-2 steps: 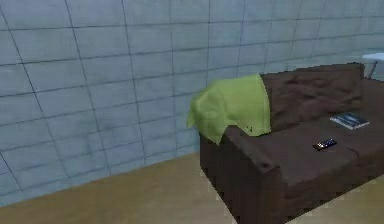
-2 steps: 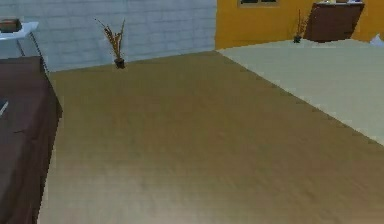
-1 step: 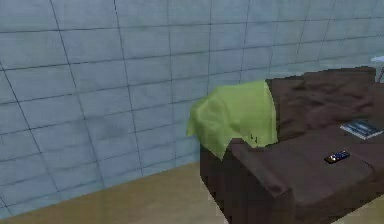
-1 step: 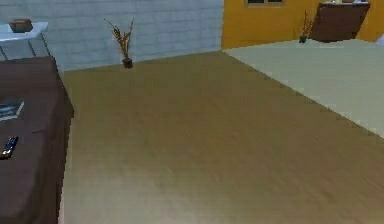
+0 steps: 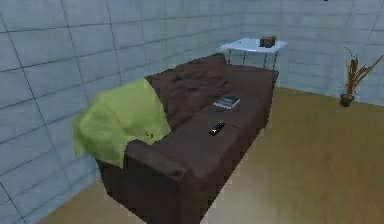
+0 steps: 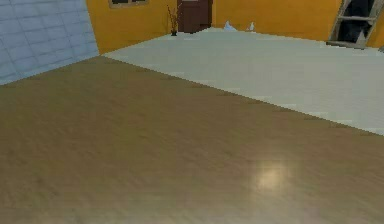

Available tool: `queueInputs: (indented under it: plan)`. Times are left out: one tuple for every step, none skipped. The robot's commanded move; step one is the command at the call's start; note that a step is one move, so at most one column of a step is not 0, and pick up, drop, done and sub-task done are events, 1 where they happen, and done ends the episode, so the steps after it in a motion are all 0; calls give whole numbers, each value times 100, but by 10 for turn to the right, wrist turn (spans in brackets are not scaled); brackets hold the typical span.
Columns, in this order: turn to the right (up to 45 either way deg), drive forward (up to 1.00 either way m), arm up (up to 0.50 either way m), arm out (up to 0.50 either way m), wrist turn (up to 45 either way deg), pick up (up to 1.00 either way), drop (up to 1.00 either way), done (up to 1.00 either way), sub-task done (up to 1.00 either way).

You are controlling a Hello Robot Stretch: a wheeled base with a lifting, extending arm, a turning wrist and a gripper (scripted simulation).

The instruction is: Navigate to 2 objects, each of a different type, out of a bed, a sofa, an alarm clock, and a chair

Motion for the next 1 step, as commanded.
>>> queueInputs:
  plan:
    - [0,0,0,0,0,0,0,100,0]
